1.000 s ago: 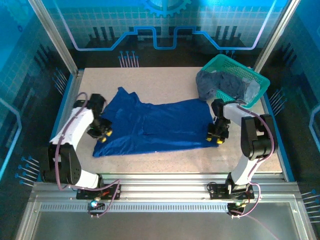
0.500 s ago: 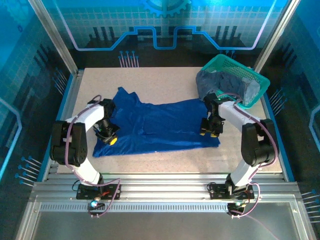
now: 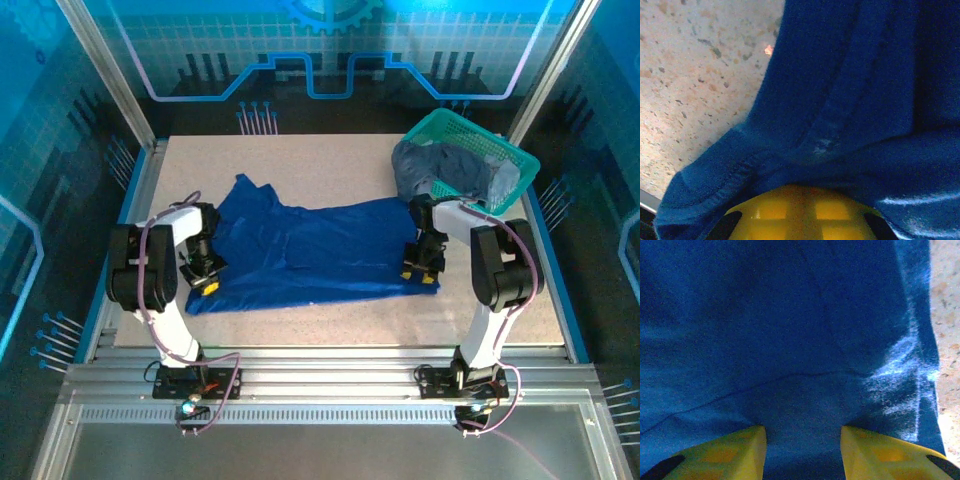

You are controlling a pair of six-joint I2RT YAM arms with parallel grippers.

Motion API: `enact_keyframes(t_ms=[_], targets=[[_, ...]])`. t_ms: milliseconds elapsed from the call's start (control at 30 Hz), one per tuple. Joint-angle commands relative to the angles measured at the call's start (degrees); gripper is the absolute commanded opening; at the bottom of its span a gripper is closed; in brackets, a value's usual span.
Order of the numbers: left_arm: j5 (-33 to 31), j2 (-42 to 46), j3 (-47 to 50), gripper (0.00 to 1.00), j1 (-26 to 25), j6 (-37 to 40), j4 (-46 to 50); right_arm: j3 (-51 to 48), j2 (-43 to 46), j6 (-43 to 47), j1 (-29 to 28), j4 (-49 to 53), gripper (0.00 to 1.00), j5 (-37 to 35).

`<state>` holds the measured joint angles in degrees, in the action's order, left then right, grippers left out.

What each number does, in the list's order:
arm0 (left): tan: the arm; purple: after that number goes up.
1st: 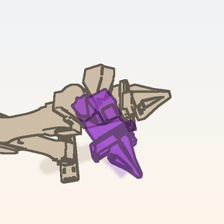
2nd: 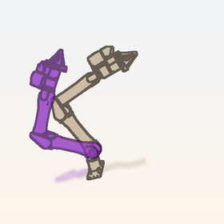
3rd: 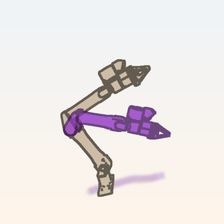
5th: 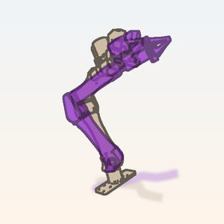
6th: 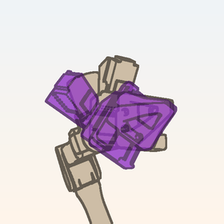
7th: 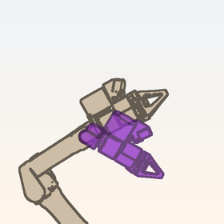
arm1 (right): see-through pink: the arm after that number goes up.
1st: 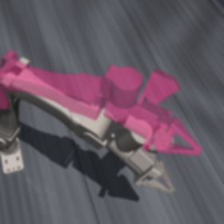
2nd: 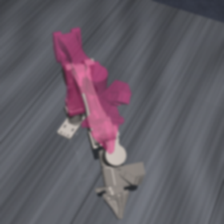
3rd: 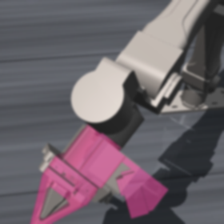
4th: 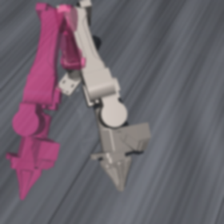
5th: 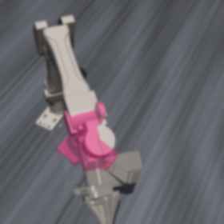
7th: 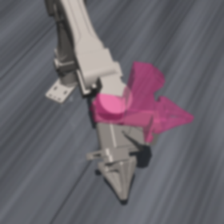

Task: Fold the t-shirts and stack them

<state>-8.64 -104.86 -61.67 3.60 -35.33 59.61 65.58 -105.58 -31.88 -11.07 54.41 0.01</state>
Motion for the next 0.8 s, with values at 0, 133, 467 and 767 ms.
enact_keyframes(t_ms=[0, 133, 467, 767], targets=[[-3.6, -1.6, -0.2, 0.05, 0.4, 2.0, -1.4, -1.2, -0.7, 0.1, 0.1, 1.4, 0.45, -1.1], [-5.1, 3.3, 4.4, 0.07, 0.4, -2.3, -0.9, -3.7, 1.6, -1.4, -0.8, 2.8, 0.45, -1.0], [-4.3, 10.7, 8.6, 0.07, 10.2, -6.3, -1.6, -5.9, 8.4, -5.5, -5.7, 3.8, 0.47, 5.9], [0.0, 3.5, -18.5, 0.34, 8.6, -4.0, -8.4, 13.4, 4.8, -2.6, -3.1, -1.6, 0.45, -7.4]])
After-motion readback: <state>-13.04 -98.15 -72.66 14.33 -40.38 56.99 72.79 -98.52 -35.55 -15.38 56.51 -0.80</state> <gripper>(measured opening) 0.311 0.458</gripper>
